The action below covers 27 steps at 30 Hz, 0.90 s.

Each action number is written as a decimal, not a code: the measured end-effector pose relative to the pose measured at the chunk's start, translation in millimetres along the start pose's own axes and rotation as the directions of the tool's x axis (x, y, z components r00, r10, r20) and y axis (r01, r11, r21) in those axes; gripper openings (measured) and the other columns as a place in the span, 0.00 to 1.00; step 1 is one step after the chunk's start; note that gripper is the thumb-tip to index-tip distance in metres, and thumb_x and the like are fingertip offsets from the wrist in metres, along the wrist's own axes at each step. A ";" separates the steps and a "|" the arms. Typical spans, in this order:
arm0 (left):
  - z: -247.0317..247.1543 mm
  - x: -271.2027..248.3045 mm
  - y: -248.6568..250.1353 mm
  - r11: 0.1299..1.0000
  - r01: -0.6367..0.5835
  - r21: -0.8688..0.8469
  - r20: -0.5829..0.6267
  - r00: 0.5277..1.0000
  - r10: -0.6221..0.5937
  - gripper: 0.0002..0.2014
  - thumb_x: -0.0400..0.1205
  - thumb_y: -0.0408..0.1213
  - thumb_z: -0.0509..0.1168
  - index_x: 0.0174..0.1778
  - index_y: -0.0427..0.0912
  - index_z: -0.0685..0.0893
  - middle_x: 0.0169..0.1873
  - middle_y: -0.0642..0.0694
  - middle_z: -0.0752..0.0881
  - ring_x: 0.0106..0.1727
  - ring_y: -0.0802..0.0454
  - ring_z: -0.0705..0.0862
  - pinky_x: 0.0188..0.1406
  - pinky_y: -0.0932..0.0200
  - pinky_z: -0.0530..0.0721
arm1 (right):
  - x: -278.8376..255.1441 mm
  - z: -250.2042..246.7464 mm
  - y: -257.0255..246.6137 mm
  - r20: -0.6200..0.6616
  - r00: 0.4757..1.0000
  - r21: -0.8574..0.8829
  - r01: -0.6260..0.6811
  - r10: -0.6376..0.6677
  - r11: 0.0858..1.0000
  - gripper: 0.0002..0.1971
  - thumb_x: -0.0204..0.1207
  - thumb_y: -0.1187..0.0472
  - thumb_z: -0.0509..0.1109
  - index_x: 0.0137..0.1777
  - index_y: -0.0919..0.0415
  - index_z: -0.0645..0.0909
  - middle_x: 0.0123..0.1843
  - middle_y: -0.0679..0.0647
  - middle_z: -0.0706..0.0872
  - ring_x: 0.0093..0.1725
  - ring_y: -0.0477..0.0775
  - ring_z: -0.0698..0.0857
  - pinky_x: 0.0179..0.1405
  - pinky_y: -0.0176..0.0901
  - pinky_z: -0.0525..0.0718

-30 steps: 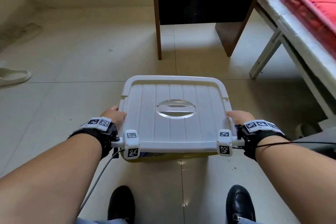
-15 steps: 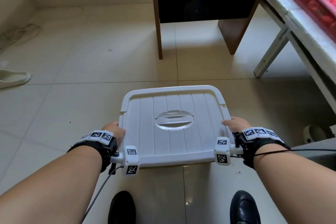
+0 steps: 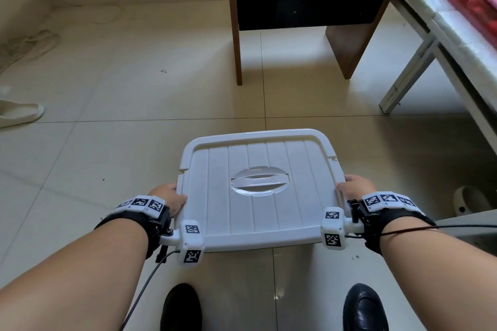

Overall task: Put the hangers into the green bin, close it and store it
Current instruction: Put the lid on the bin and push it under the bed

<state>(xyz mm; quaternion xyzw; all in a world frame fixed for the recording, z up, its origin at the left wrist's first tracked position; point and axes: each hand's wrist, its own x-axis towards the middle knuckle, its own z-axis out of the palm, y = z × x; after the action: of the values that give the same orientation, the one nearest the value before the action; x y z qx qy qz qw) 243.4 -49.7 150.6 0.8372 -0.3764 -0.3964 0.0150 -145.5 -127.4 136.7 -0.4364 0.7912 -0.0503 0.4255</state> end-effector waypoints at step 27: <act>-1.7 -12.7 3.8 0.992 0.035 -0.123 0.027 0.999 -0.032 0.13 0.77 0.34 0.66 0.58 0.47 0.86 0.50 0.42 0.92 0.51 0.40 0.91 0.54 0.43 0.90 | -15.7 -1.2 -4.1 -0.086 0.996 -0.146 -0.025 0.013 0.989 0.08 0.73 0.59 0.67 0.42 0.63 0.85 0.41 0.63 0.89 0.41 0.65 0.86 0.37 0.43 0.78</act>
<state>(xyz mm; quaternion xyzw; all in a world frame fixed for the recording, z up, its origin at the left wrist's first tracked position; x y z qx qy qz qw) 237.1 -44.7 161.3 0.8360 -0.3370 -0.4295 0.0554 -139.7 -118.7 149.2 -0.4566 0.8141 -0.0064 0.3587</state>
